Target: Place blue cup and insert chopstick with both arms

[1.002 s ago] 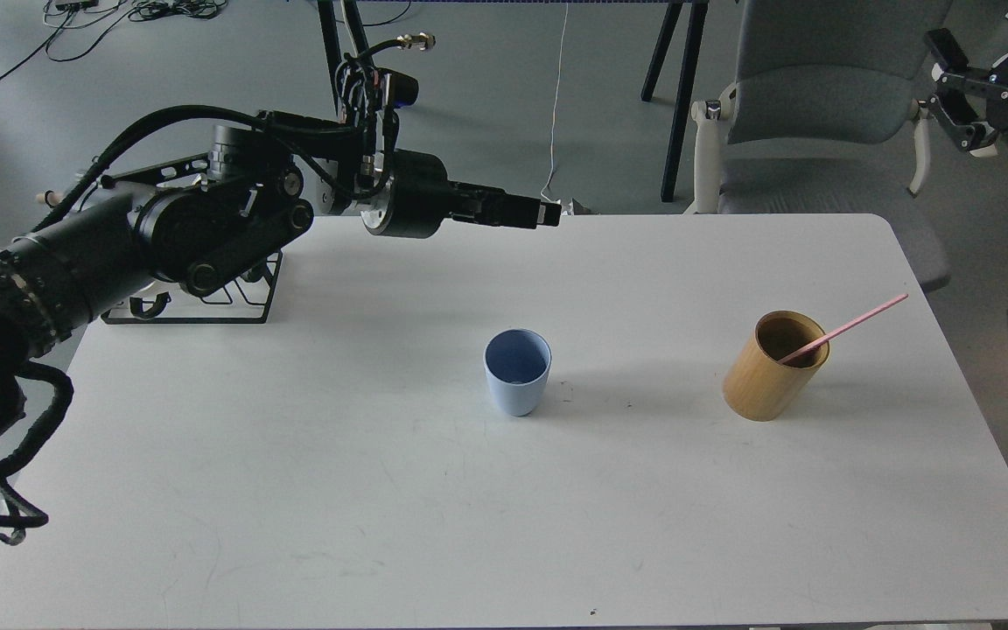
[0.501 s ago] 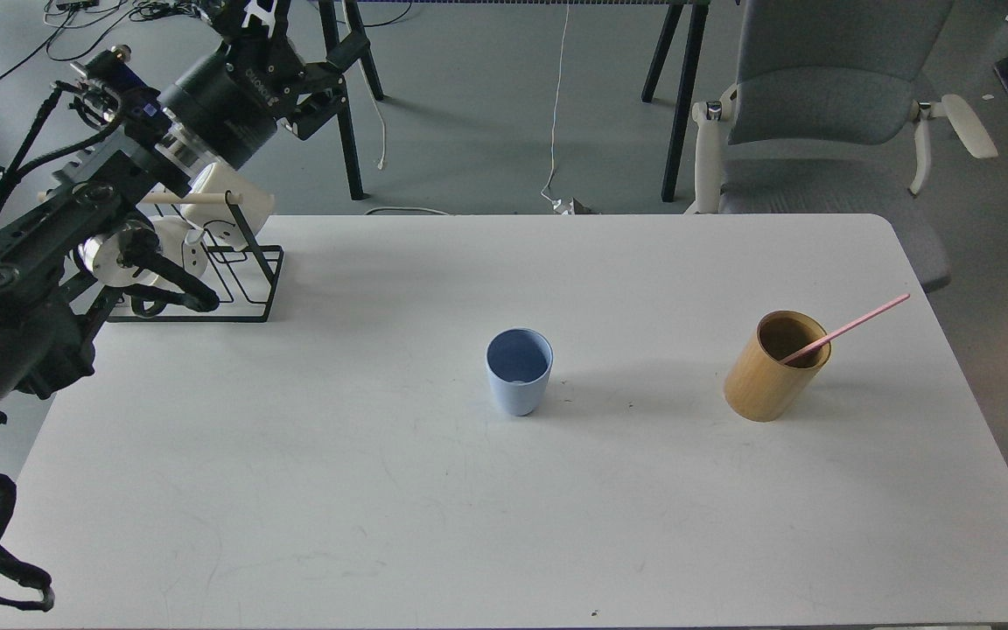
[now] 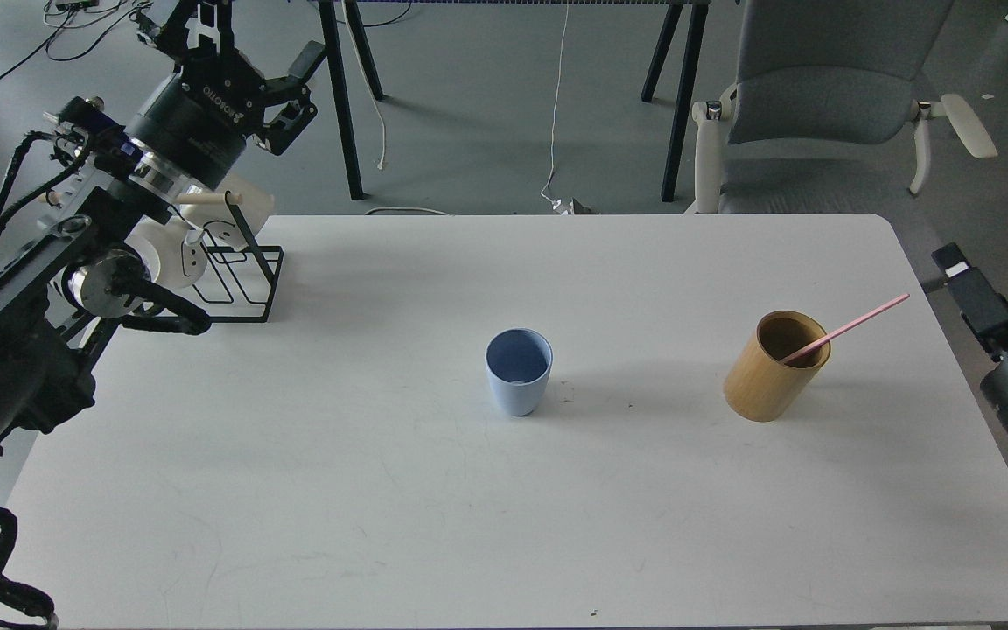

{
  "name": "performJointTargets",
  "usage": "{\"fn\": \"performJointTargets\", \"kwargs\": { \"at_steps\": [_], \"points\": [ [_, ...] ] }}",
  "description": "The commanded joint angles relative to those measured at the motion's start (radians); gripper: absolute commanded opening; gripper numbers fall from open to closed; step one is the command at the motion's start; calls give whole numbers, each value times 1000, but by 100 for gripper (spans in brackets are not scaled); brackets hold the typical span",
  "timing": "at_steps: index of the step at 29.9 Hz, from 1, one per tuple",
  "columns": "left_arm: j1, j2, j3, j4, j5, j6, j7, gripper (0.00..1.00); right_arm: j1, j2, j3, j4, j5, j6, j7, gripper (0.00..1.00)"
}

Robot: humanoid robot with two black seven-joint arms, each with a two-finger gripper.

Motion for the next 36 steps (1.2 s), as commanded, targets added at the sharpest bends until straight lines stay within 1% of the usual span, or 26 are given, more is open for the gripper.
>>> {"fn": "performJointTargets", "kwargs": {
  "at_steps": [1,4,5,7,10,13,15,18,21,23,25,26,31,36],
  "points": [
    [3,-9,2,0,0,0,0,98,5,45,-51,-15,-2,0,0,89],
    [4,-13,5,0,0,0,0,98,17,80,-97,-34,-12,0,0,80],
    [4,-13,7,2,0,0,0,98,32,92,-109,-46,-26,0,0,75],
    [6,-11,8,2,0,0,0,98,60,111,-138,-67,-47,0,0,62],
    [12,-8,8,2,0,0,0,98,75,117,-157,-72,-49,0,0,51],
    [23,-5,8,2,0,0,0,98,83,116,-160,-74,-49,0,0,50],
    [24,-5,8,2,0,0,0,98,84,116,-160,-77,-49,0,0,47],
    [27,-6,10,3,0,0,0,98,92,119,-161,-96,-49,0,0,45],
    [29,-8,10,3,0,0,0,98,118,120,-193,-113,-49,0,0,41],
    [30,-8,8,3,0,0,0,98,140,120,-216,-121,-49,0,0,36],
    [30,-6,8,6,0,0,0,98,150,123,-224,-130,-49,0,0,34],
    [30,-8,8,8,0,0,0,98,153,123,-226,-132,-49,0,0,31],
    [30,-8,8,11,0,0,0,98,160,137,-227,-133,-49,0,0,21],
    [32,-6,8,14,-1,0,0,98,161,134,-227,-133,-49,0,0,14]
  ]
}}
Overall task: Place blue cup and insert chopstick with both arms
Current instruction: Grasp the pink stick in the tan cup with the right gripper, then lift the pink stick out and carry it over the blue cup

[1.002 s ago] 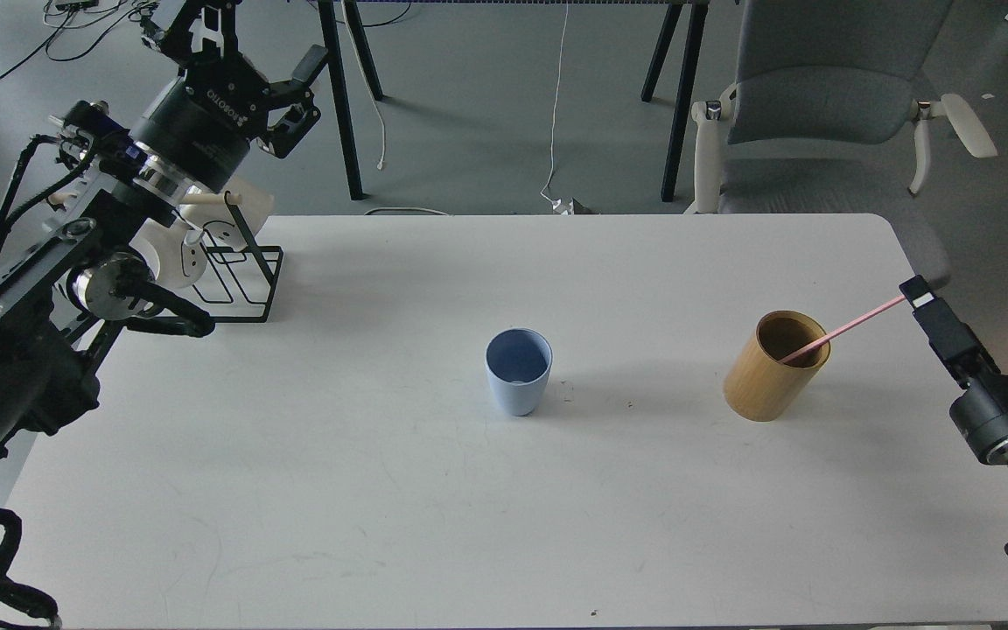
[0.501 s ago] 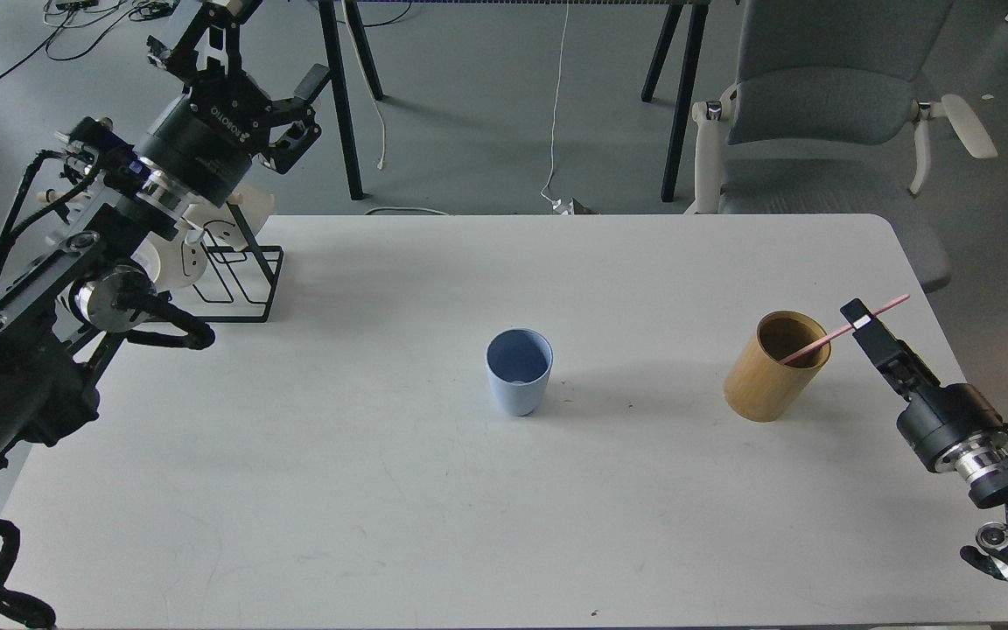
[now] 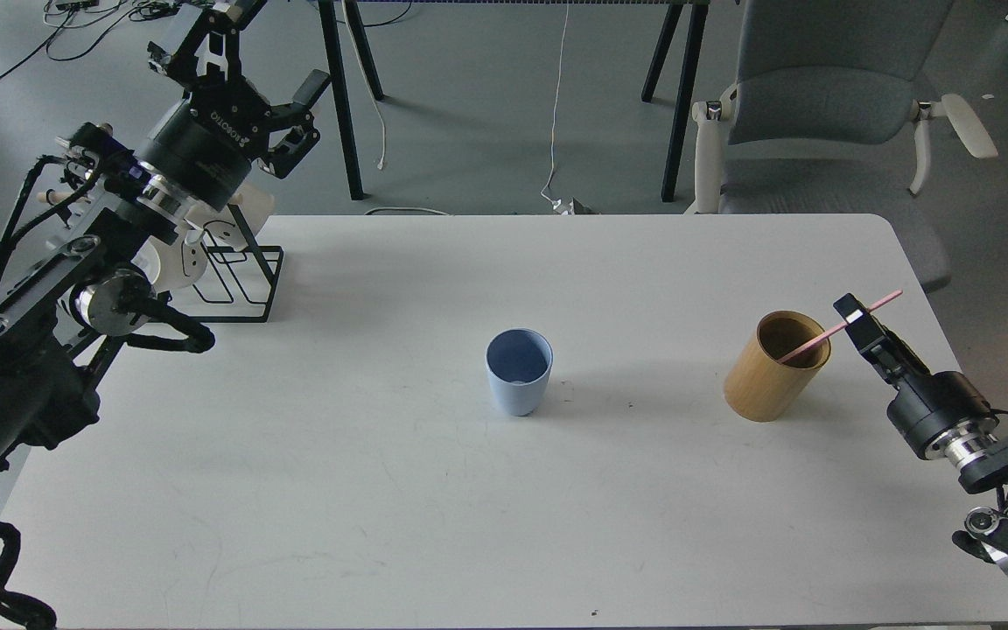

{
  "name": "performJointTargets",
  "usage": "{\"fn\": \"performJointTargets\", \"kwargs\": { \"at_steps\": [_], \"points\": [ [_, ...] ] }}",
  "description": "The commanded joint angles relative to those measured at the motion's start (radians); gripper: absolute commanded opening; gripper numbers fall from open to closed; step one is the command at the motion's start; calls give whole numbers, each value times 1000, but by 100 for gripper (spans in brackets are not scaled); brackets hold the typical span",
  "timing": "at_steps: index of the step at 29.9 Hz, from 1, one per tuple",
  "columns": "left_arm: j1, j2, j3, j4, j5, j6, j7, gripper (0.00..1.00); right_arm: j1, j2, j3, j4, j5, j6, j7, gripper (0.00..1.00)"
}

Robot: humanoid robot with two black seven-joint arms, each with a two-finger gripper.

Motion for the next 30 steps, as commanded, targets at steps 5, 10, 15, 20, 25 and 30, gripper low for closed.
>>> {"fn": "performJointTargets", "kwargs": {
  "at_steps": [5,10,15,20,25,30],
  "points": [
    [2,-1,2,0,-1,0,0,98,5,-1,0,2,-2,0,0,2],
    [8,-1,2,2,-1,0,0,98,6,-9,2,11,-2,0,0,0],
    [10,-3,0,2,-1,0,0,98,14,-82,12,34,3,0,0,0],
    [13,-4,2,2,-1,0,0,98,12,-217,75,147,12,0,0,0],
    [19,-4,3,17,-1,0,0,98,15,-329,147,258,25,0,0,0],
    [46,-3,3,40,-1,0,0,98,107,-342,175,278,60,0,0,0]
  ]
}}
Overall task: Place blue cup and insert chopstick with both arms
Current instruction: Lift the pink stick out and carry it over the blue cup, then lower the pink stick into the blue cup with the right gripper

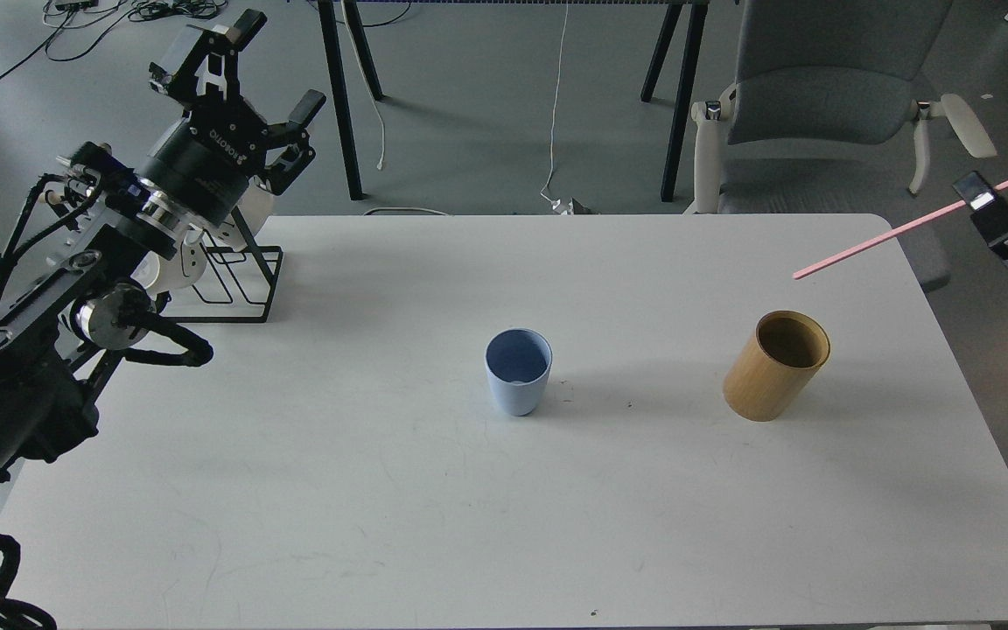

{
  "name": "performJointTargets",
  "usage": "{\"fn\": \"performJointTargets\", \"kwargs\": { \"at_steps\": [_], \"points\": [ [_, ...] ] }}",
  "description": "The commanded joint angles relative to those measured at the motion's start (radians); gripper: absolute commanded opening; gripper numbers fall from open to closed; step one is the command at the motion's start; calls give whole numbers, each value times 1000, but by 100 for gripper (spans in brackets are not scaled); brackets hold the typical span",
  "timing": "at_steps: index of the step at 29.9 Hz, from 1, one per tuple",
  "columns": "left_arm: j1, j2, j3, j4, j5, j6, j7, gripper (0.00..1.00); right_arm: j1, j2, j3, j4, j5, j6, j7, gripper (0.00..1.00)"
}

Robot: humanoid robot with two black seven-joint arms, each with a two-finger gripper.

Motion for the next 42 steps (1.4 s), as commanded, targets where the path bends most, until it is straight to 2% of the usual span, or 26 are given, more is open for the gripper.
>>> {"fn": "performJointTargets", "kwargs": {
  "at_steps": [1,6,12,21,31,42],
  "points": [
    [16,1,0,9,0,0,0,98,103,6,-4,4,23,0,0,0],
    [45,6,0,19,0,0,0,98,362,170,-157,-19,27,0,0,0],
    [65,12,0,22,0,0,0,98,660,379,-496,-127,29,0,0,0],
    [88,12,-1,43,0,0,0,98,982,540,-910,-153,18,0,0,0],
    [97,3,2,48,9,0,0,99,1035,586,-1108,-207,-100,0,0,0],
    [97,-2,2,48,9,0,0,99,1016,617,-1158,-208,-109,0,0,0]
  ]
}}
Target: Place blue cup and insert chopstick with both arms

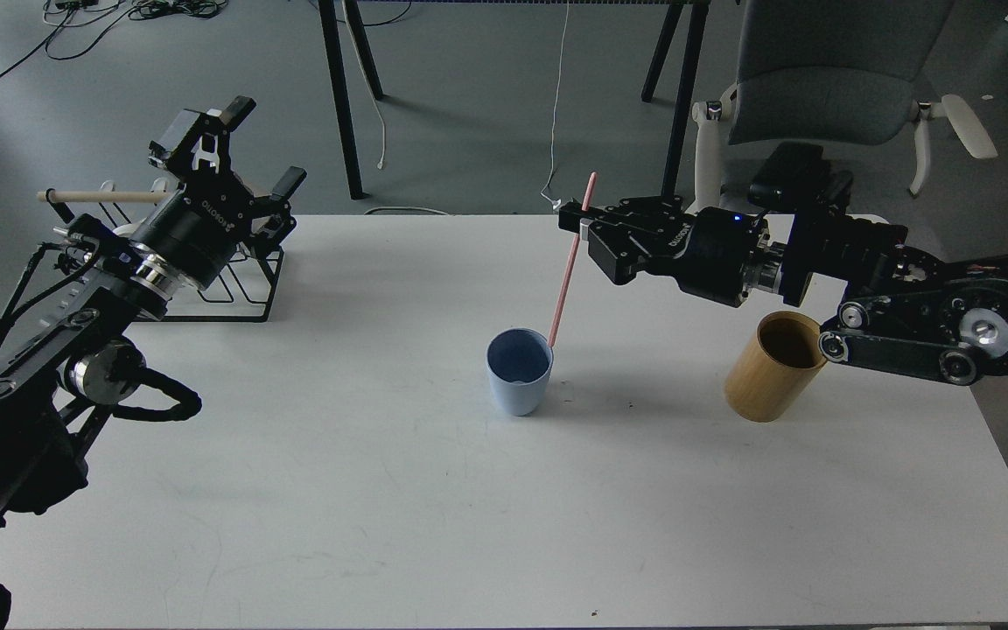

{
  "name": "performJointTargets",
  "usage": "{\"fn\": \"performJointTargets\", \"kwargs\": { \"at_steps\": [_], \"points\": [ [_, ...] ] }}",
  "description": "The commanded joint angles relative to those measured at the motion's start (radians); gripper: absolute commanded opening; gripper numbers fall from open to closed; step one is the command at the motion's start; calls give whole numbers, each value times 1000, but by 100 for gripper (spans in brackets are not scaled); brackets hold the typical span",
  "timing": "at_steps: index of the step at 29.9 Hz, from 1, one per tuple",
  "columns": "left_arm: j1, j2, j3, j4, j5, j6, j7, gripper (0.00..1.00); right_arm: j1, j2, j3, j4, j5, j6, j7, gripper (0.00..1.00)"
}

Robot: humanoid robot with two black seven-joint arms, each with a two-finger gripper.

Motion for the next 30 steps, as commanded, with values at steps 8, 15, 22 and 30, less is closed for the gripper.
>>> {"fn": "performJointTargets", "kwargs": {
  "at_steps": [8,15,22,30],
  "points": [
    [2,-2,-2,0,0,0,0,99,-44,100,-2,-82,8,0,0,0],
    [2,3,-2,0,0,0,0,99,-84,168,-4,-145,8,0,0,1],
    [6,1,-2,0,0,0,0,99,-96,186,10,-150,15,0,0,76],
    [6,3,-2,0,0,0,0,99,-116,172,88,-130,87,0,0,94]
  ]
}}
